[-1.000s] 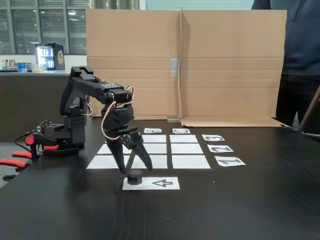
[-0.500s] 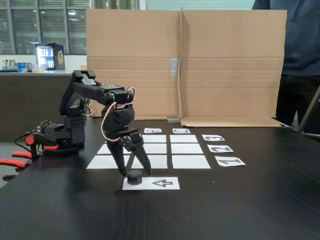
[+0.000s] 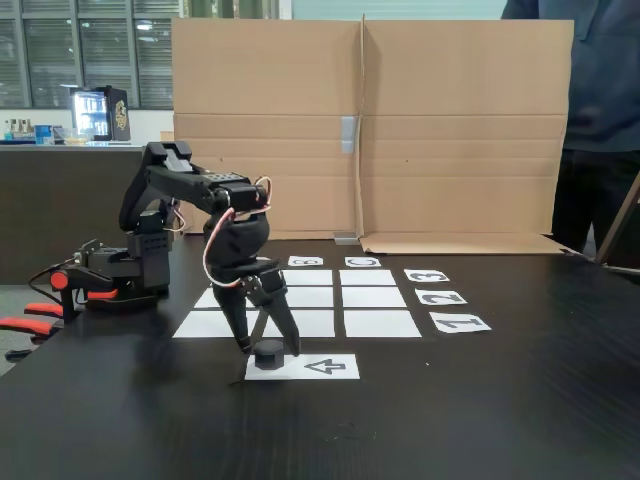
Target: Pick up a new token and place it in the grid on square A1.
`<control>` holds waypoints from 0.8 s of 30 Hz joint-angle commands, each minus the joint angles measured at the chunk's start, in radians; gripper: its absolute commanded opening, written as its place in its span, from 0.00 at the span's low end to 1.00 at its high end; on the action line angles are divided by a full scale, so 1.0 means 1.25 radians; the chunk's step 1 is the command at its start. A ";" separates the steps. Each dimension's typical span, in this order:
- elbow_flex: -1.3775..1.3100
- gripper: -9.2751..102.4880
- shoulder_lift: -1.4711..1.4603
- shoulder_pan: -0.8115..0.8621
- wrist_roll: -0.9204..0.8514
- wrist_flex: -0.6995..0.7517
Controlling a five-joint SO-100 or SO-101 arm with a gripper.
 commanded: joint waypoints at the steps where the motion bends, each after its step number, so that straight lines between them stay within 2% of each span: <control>1: -0.027 0.40 0.004 -0.007 -0.007 0.004; 24: -0.027 0.34 -0.001 -0.028 -0.036 0.013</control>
